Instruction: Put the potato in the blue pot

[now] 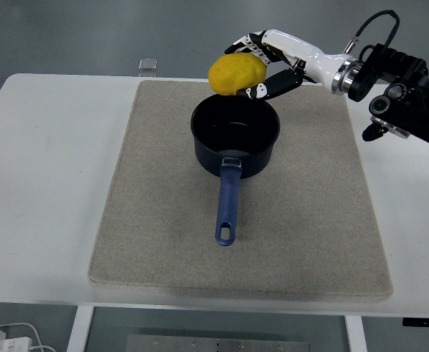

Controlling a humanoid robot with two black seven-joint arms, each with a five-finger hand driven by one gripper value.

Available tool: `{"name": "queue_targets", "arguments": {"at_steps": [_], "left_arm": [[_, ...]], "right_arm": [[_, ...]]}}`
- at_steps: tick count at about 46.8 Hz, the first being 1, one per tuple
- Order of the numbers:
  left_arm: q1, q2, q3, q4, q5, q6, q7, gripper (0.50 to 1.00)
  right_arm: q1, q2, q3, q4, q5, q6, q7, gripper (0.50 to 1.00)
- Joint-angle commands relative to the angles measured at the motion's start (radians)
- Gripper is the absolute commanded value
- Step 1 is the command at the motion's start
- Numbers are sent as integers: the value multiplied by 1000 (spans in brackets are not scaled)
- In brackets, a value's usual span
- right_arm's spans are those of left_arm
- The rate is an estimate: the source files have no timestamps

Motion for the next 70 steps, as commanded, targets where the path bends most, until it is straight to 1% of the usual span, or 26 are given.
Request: {"name": "queue_targets", "arguments": {"at_steps": [1, 7, 10, 14, 16, 24, 33, 34, 35, 36, 37, 38, 70], "left_arm": [[-1, 0, 0, 1, 0, 0, 0, 1000], [1, 0, -1, -1, 0, 0, 0, 1000], [-1, 0, 0, -1, 1, 0, 0, 1000], [-1, 0, 0, 1, 0, 0, 0, 1000], [-1, 0, 0, -1, 0, 0, 0, 1000], [1, 0, 0, -1, 0, 0, 0, 1000], [-1, 0, 0, -1, 0, 0, 0, 1000], [-1, 0, 0, -1, 0, 0, 0, 1000], [-1, 0, -1, -1, 0, 0, 0, 1000], [1, 0, 0, 1, 0, 0, 0, 1000], [-1, 0, 0, -1, 0, 0, 0, 1000], [1, 0, 0, -1, 0, 0, 0, 1000], [-1, 0, 0, 1, 0, 0, 0, 1000]], "right_arm": [[-13, 24, -2, -13, -2, 0, 0, 500], [-50, 34, -42, -22, -9, -8, 0, 500], [-67, 48, -56, -46, -11, -8, 2, 500], [-94, 83, -57, -83, -17, -8, 5, 500], [-108, 86, -57, -97, -19, -8, 6, 500], [-120, 100, -57, -125, -19, -8, 9, 500], [-119, 102, -56, -126, -16, -6, 11, 500], [-119, 102, -53, -126, -16, -8, 12, 676], [-120, 102, -46, -126, -16, -8, 12, 822], [-119, 102, -48, -126, -14, -6, 12, 874], [-119, 102, -52, -126, -14, -3, 12, 911], [-119, 102, -52, -126, -14, -3, 12, 923], [-120, 94, -37, -126, -8, -8, 12, 926]]}}
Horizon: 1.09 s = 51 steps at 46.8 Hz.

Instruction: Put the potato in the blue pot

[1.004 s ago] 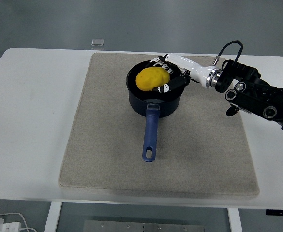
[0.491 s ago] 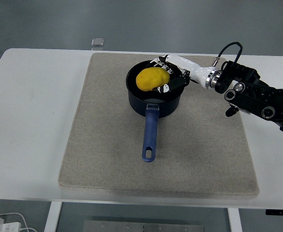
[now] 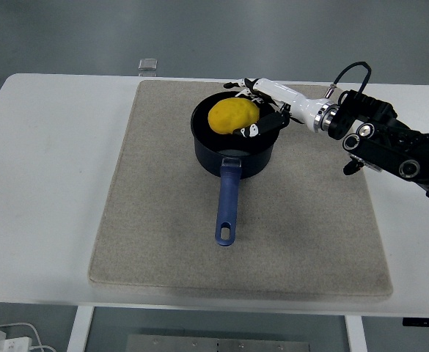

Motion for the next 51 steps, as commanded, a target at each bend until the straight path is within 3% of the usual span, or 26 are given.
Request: {"name": "queue_targets", "arguments": {"at_steps": [1, 15, 29, 43, 51], "left_arm": [[1, 0, 1, 0, 0, 0, 0, 1000], [0, 0, 1, 1, 0, 0, 0, 1000], [0, 0, 1, 1, 0, 0, 0, 1000], [0, 0, 1, 0, 0, 0, 0, 1000], [0, 0, 1, 0, 0, 0, 0, 1000]], "right_arm": [[0, 0, 0, 0, 0, 1, 0, 926], [9, -17, 8, 0, 8, -2, 0, 926], [2, -123, 244, 0, 23, 53, -2, 926], [-1, -255, 304, -6, 455, 56, -9, 926], [-44, -295, 304, -41, 589, 59, -14, 926]]}}
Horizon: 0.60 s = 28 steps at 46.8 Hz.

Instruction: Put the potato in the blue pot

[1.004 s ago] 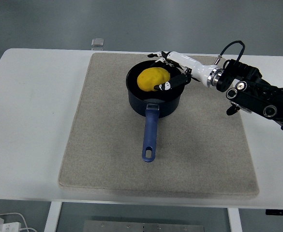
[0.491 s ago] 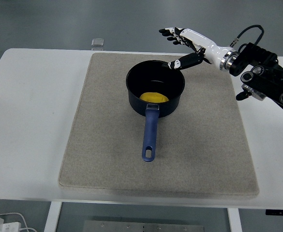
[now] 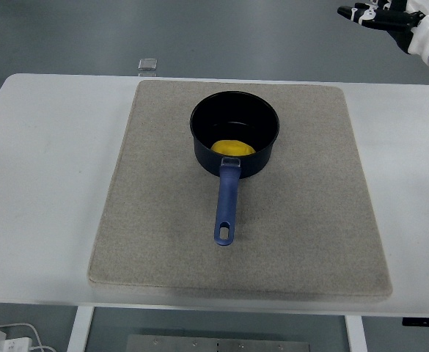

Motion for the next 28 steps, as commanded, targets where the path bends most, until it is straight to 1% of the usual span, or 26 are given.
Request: {"name": "queue_targets", "arguments": {"at_steps": [1, 3, 8, 14, 22, 28], "left_arm": [[-1, 0, 0, 0, 0, 0, 0, 1000], [-1, 0, 0, 1, 0, 0, 0, 1000], [1, 0, 0, 1, 0, 0, 0, 1000], [-1, 0, 0, 0, 0, 0, 0, 1000], [-1, 0, 0, 1, 0, 0, 0, 1000], [1, 0, 0, 0, 0, 0, 0, 1000]], "right_arm": [[-21, -9, 0, -25, 52, 2, -2, 926], [-35, -9, 1, -46, 85, 2, -11, 926], [-61, -1, 3, -88, 201, 3, -57, 926], [-86, 9, 3, -109, 321, 2, -65, 926], [-103, 16, 4, -117, 333, -3, -65, 926], [-112, 36, 3, -132, 330, -6, -64, 926]]}}
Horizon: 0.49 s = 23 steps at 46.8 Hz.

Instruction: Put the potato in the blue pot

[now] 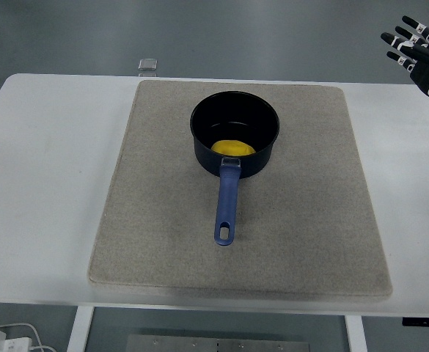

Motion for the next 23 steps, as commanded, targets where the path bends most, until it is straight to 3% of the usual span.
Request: {"name": "queue_targets", "arguments": {"at_steps": [1, 23], "left_arm": [[0, 0, 0, 1, 0, 0, 0, 1000], [0, 0, 0, 0, 0, 0, 0, 1000]], "right_arm": [[-9, 11, -2, -10, -5, -3, 3, 926], [-23, 14, -2, -19, -15, -5, 6, 928]]}}
